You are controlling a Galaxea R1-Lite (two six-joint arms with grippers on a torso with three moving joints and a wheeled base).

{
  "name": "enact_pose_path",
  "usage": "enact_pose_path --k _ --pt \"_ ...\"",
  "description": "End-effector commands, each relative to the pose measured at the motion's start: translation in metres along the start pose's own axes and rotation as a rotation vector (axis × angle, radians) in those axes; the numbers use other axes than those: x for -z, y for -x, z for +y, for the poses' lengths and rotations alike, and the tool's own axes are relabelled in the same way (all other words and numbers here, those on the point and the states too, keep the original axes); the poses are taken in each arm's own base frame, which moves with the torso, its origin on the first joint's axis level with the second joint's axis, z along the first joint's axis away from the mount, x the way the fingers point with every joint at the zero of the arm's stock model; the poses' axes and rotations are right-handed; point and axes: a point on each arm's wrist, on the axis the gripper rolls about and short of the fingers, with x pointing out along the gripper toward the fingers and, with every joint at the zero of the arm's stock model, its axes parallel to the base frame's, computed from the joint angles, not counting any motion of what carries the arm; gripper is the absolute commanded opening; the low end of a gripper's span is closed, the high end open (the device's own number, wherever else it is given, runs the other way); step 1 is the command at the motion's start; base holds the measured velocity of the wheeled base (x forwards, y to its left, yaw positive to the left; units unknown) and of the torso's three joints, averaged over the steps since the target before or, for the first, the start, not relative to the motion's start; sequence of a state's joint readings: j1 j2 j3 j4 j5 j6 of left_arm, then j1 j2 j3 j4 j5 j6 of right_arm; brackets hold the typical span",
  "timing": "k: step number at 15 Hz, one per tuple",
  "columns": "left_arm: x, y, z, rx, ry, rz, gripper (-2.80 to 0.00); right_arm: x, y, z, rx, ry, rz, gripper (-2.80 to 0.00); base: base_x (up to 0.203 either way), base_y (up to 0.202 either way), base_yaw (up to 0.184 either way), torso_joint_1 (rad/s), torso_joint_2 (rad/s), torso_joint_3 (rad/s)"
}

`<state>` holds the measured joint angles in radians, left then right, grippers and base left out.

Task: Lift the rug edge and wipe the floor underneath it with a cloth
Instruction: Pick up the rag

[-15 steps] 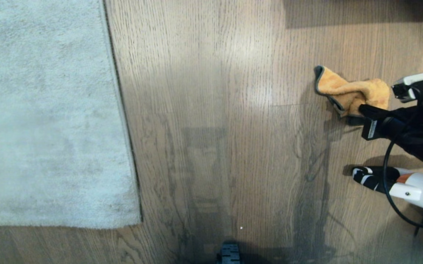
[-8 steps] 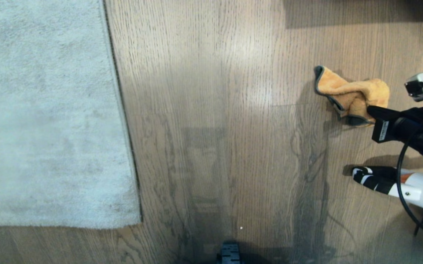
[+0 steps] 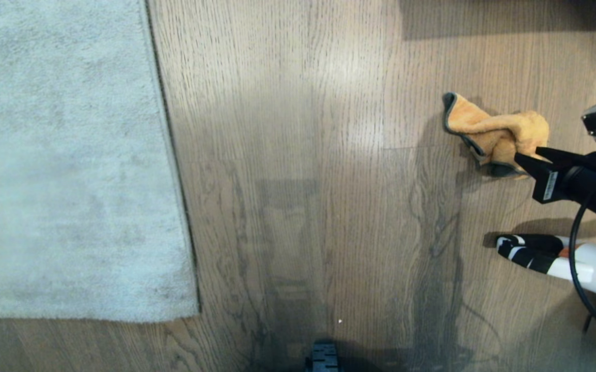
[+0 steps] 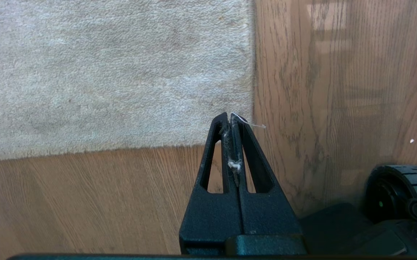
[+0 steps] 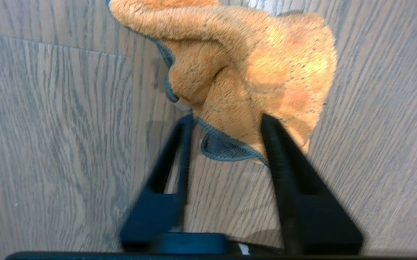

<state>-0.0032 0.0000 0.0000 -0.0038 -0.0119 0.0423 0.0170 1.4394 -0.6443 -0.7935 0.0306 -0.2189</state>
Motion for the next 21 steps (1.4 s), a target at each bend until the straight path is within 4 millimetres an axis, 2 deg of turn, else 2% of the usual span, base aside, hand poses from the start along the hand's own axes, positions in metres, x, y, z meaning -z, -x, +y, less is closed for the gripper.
enact_pose_path --k 1,5,12,21 --pt "0.0 0.0 0.0 0.0 -0.001 -0.001 -2.8 0.0 -0.003 -0.004 0.017 0.003 -0.001 0.0 0.0 0.0 0.0 0.0 0.0 0.0" --pt "0.0 0.0 0.0 0.0 -0.001 -0.001 -2.8 -0.001 -0.013 -0.013 0.053 0.006 -0.004 0.0 0.0 0.0 0.0 0.0 0.0 0.0" --pt "0.0 0.0 0.0 0.0 -0.001 -0.001 -2.8 0.002 -0.043 -0.025 0.091 0.016 -0.02 0.0 0.0 0.0 0.0 0.0 0.0 0.0" --pt "0.0 0.0 0.0 0.0 -0.001 -0.001 -2.8 0.014 -0.056 -0.024 0.092 0.037 -0.027 0.0 0.0 0.0 0.0 0.0 0.0 0.0"
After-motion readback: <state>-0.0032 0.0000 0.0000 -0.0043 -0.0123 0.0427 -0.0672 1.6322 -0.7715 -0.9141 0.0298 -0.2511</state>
